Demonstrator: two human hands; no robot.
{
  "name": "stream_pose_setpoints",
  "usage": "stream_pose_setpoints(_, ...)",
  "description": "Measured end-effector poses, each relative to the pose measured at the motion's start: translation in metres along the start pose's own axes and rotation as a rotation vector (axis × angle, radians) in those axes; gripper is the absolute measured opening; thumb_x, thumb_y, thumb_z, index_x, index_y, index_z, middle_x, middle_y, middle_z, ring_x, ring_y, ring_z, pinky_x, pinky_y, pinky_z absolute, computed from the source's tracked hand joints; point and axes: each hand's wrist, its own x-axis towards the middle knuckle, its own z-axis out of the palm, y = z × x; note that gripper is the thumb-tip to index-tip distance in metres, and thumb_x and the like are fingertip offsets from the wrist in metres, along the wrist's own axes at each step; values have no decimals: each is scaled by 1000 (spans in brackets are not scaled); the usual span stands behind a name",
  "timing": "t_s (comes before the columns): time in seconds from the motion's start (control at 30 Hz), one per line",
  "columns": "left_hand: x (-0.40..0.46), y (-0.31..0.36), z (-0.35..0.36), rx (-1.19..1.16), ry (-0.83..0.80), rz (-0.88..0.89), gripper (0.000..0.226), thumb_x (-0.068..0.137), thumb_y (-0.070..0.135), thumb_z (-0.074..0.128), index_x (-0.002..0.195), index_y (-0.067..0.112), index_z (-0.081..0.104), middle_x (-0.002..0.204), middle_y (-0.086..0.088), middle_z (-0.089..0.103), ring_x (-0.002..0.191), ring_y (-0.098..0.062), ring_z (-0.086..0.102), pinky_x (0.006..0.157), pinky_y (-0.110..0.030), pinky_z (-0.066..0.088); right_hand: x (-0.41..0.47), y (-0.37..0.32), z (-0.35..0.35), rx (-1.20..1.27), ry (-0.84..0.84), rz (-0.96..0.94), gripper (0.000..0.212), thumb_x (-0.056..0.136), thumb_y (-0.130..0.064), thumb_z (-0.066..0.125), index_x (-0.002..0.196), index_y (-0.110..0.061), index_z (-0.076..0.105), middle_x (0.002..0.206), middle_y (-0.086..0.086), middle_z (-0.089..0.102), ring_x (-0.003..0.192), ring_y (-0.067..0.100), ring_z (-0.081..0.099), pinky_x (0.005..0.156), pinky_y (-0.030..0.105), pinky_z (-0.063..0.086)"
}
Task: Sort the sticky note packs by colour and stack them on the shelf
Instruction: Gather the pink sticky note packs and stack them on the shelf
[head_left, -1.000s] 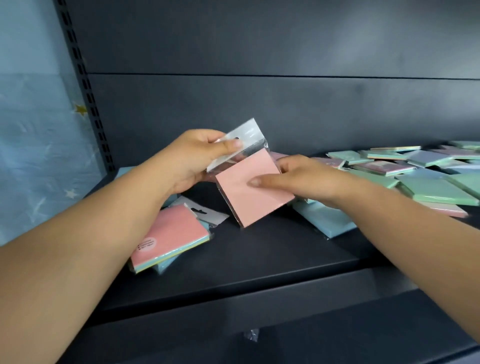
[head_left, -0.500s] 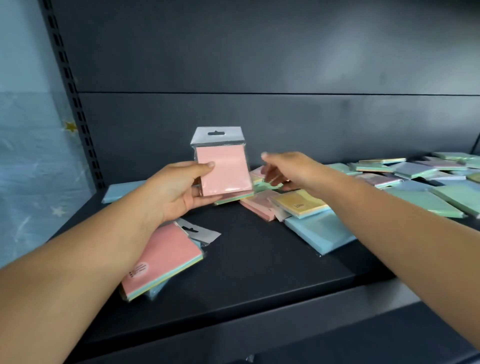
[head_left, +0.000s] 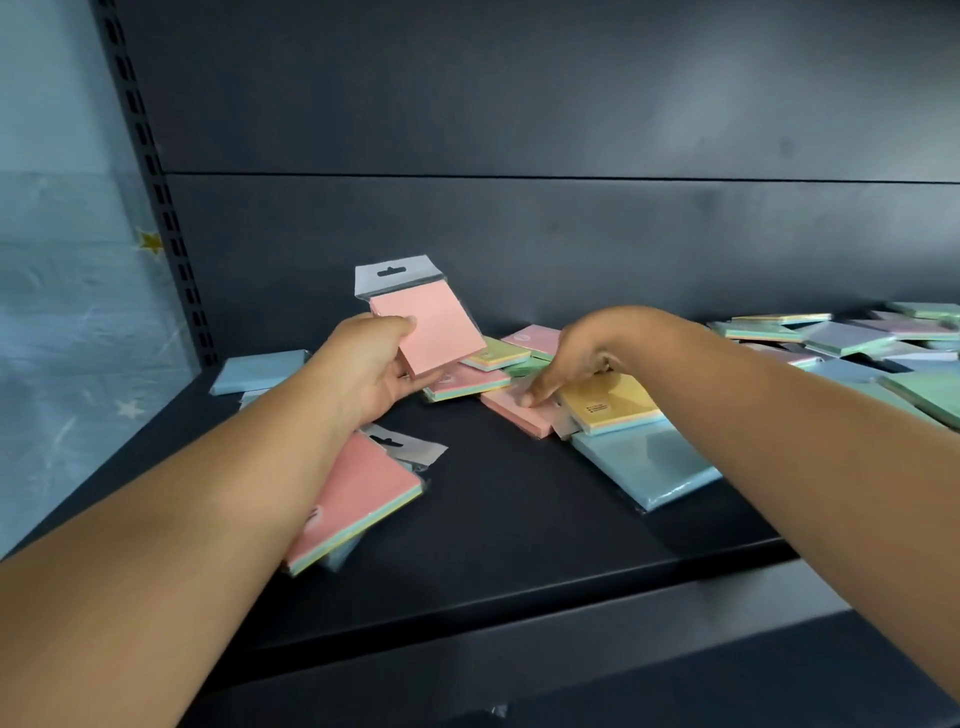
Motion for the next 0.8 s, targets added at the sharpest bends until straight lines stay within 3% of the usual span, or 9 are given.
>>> stream_pose_setpoints(0.17,3,1,5,-80,31,14,19,97,5,40,86,18,48,84,-1,59,73,-16,59,58,-34,50,13,8,-2,133,-71,44,55,77,-32,73,120,-6,51,129,10,52,114,22,51,105,33,38)
stream_pose_setpoints(0.27,1,2,3,-76,28,38,19,96,5,41,86,18,49,85,-2,60,74,-16,60,59,-34,50,15,10,-4,114,-61,20,56,79,-33,71,124,-7,50,121,9,51,109,20,48,99,30,38)
stream_pose_setpoints(0.33,-1,2,1,-78,30,46,19,96,5,41,86,18,50,85,-2,61,74,-16,61,60,-34,51,13,9,-3,108,-119,16,51,78,-38,70,116,-6,56,117,8,55,111,21,51,100,28,38)
stream_pose_setpoints(0.4,-2,2,0,-82,32,51,19,96,5,41,86,18,50,85,-2,61,74,-16,61,60,-34,51,11,5,1,71,-153,12,59,71,-49,72,111,-7,62,129,9,52,120,22,49,108,32,34)
stream_pose_setpoints(0.47,-3,2,-1,-84,36,57,19,96,5,41,87,18,50,86,-2,61,75,-16,61,60,-34,51,10,0,4,20,-169,-12,53,61,-58,75,85,-11,68,143,10,42,129,25,43,112,39,30)
stream_pose_setpoints(0.5,-3,2,-2,-84,38,58,18,96,5,41,87,18,50,86,-2,61,75,-16,61,59,-33,51,10,-2,5,-3,-174,-36,54,60,-60,75,82,-12,63,146,11,39,131,26,40,112,41,29)
stream_pose_setpoints(0.6,-3,1,-3,-78,42,57,16,96,6,41,89,18,50,87,-2,61,75,-16,61,59,-33,50,-1,-2,4,-43,-224,-97,77,74,-51,68,137,-17,41,152,5,29,137,22,31,113,35,24)
stream_pose_setpoints(0.67,-2,1,-3,-75,41,57,16,96,6,41,89,18,49,87,-2,60,75,-16,60,58,-32,50,-9,0,2,-64,-269,-145,74,84,-42,61,147,-22,26,154,1,24,140,20,26,111,33,22)
stream_pose_setpoints(0.8,0,1,-4,-50,27,60,16,97,7,41,89,18,50,87,-1,61,75,-15,61,55,-32,50,-14,-1,0,-105,-262,-190,74,83,-43,60,146,-22,27,155,2,23,141,22,23,112,35,21)
